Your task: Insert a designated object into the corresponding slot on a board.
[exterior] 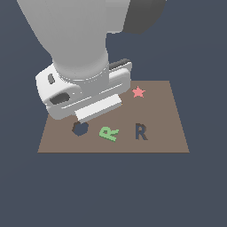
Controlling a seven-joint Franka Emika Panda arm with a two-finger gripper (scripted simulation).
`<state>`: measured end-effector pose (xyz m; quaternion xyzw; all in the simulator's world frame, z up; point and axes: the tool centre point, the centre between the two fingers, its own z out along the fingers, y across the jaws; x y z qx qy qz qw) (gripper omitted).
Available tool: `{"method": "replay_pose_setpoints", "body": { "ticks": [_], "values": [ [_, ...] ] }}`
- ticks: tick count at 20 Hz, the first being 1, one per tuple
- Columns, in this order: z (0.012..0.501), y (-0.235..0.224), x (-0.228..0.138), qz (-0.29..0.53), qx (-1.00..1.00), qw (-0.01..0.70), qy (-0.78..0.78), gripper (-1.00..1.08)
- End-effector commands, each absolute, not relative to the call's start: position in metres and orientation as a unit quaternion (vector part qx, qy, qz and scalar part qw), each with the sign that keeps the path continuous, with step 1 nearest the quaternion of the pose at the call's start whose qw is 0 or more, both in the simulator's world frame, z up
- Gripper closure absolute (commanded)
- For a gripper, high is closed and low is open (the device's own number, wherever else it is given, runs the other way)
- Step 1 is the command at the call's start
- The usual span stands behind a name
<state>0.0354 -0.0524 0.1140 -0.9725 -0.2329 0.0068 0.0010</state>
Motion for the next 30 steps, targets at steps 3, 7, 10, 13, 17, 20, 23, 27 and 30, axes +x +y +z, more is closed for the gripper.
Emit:
{"method": "replay_pose_setpoints", "body": {
  "ticks": [3, 7, 10, 13, 17, 20, 23, 27, 30],
  "values": [
    [0.098, -0.048, 0.051, 0.005, -0.946, 0.001, -0.324, -0.92],
    [0.084, -0.041, 0.063, 0.003, -0.918, 0.001, -0.396, -0.92],
    [0.076, -0.036, 0.071, 0.002, -0.897, 0.001, -0.441, -0.92],
    [0.069, -0.031, 0.077, 0.002, -0.877, 0.001, -0.48, -0.92],
    [0.061, -0.025, 0.082, 0.001, -0.854, 0.0, -0.52, -0.92],
    [0.056, -0.021, 0.085, 0.0, -0.84, 0.0, -0.543, -0.92],
    [0.053, -0.018, 0.087, 0.0, -0.829, 0.0, -0.56, -0.92],
    [0.05, -0.015, 0.089, 0.0, -0.82, 0.0, -0.572, -0.92],
    [0.05, -0.015, 0.089, 0.0, -0.819, 0.0, -0.574, -0.92]
  ]
}}
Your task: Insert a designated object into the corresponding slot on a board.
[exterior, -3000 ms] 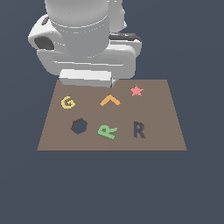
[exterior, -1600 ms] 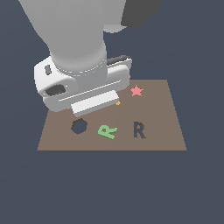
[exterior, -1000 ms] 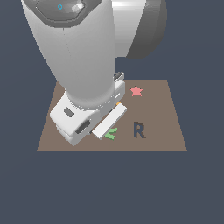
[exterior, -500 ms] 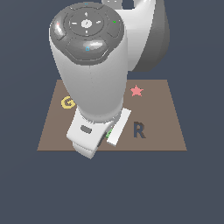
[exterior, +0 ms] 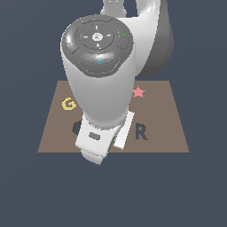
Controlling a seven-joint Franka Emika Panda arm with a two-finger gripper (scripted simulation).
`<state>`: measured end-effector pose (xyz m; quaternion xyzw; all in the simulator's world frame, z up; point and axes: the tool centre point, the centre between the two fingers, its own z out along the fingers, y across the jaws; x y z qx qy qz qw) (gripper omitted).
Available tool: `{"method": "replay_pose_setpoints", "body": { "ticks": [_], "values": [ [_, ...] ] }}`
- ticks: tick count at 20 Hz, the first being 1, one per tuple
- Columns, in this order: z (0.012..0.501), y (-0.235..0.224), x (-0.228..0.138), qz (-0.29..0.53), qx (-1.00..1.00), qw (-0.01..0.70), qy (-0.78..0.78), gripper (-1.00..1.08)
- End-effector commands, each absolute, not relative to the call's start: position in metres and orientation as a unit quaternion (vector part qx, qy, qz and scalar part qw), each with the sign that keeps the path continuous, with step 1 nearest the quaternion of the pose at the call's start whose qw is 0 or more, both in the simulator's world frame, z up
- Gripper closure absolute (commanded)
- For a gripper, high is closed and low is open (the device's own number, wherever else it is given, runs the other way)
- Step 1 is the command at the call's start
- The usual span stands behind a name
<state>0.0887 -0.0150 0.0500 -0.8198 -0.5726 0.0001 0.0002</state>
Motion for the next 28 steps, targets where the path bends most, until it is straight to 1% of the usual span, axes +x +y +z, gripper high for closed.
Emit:
{"method": "replay_pose_setpoints", "body": {
  "ticks": [1, 12, 13, 28],
  "values": [
    [0.05, -0.015, 0.089, 0.0, -0.819, 0.0, -0.574, -0.92],
    [0.03, -0.015, 0.088, 0.0, -0.819, 0.0, -0.574, -0.92],
    [0.03, -0.015, 0.088, 0.0, -0.819, 0.0, -0.574, 1.08],
    [0.03, -0.014, 0.088, 0.0, -0.822, 0.0, -0.57, 1.08]
  ]
}}
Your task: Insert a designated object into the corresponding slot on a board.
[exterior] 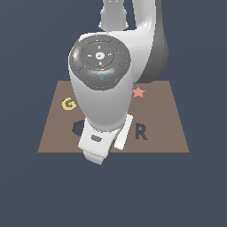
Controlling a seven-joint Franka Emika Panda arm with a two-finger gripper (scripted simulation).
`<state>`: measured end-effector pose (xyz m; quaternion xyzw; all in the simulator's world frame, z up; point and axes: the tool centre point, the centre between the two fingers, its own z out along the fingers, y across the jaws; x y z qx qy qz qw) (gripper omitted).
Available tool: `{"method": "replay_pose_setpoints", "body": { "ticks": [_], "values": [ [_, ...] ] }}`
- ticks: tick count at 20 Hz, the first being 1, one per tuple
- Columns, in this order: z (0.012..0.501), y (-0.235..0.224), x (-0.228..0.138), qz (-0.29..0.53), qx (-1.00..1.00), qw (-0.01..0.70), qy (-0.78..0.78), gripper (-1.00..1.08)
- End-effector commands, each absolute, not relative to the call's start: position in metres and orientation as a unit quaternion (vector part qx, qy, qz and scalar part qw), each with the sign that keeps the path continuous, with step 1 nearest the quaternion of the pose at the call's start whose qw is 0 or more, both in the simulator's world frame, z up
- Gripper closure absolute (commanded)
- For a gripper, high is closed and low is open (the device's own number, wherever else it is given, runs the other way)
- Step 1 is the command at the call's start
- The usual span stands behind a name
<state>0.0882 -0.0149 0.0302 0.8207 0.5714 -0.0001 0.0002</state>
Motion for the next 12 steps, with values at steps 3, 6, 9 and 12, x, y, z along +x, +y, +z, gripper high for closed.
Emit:
{"method": "replay_pose_setpoints", "body": {
  "ticks": [3, 6, 9, 12],
  "values": [
    [0.03, -0.013, 0.087, 0.0, 0.828, 0.0, 0.561, 1.08],
    [0.031, -0.011, 0.085, 0.0, 0.837, 0.0, 0.547, 1.08],
    [0.031, -0.008, 0.082, 0.0, 0.849, 0.0, 0.528, 1.08],
    [0.031, -0.004, 0.079, 0.0, 0.864, 0.0, 0.504, 1.08]
  ]
}}
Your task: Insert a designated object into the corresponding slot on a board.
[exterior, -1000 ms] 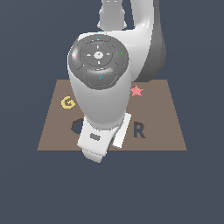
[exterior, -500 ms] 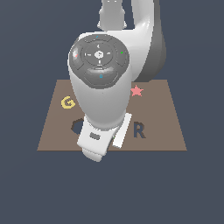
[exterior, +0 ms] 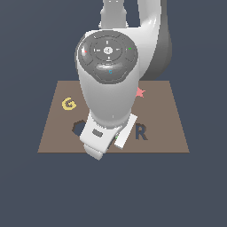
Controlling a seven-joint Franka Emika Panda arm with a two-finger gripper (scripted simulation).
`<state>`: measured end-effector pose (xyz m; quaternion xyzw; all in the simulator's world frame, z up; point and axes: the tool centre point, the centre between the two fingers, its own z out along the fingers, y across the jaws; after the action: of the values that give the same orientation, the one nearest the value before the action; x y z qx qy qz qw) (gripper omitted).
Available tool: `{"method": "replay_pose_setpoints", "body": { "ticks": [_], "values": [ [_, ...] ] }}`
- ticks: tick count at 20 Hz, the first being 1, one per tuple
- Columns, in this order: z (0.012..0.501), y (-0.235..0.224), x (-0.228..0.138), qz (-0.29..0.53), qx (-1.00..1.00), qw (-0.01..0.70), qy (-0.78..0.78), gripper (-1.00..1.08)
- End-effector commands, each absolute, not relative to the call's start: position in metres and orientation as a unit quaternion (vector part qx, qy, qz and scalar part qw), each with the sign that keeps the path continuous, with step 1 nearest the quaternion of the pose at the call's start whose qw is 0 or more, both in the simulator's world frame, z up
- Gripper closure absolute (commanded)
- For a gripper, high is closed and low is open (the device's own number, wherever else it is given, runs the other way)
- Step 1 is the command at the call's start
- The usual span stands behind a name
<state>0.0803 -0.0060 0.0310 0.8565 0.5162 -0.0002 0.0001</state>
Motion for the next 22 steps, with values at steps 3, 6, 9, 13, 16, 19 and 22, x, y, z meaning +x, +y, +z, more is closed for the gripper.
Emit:
{"method": "replay_pose_setpoints", "body": {
  "ticks": [3, 6, 9, 13, 16, 19, 22],
  "values": [
    [0.032, 0.001, 0.076, 0.0, 0.88, 0.0, 0.475, 1.08],
    [0.033, 0.007, 0.072, 0.0, 0.898, 0.0, 0.439, 1.08],
    [0.033, 0.015, 0.069, 0.0, 0.917, 0.0, 0.398, 1.08],
    [0.034, 0.027, 0.065, 0.0, 0.943, 0.0, 0.334, 1.08],
    [0.035, 0.036, 0.064, 0.0, 0.959, 0.0, 0.284, 1.08],
    [0.036, 0.046, 0.063, 0.0, 0.973, 0.0, 0.232, 1.08],
    [0.037, 0.056, 0.064, 0.0, 0.983, 0.0, 0.181, 1.08]
  ]
}}
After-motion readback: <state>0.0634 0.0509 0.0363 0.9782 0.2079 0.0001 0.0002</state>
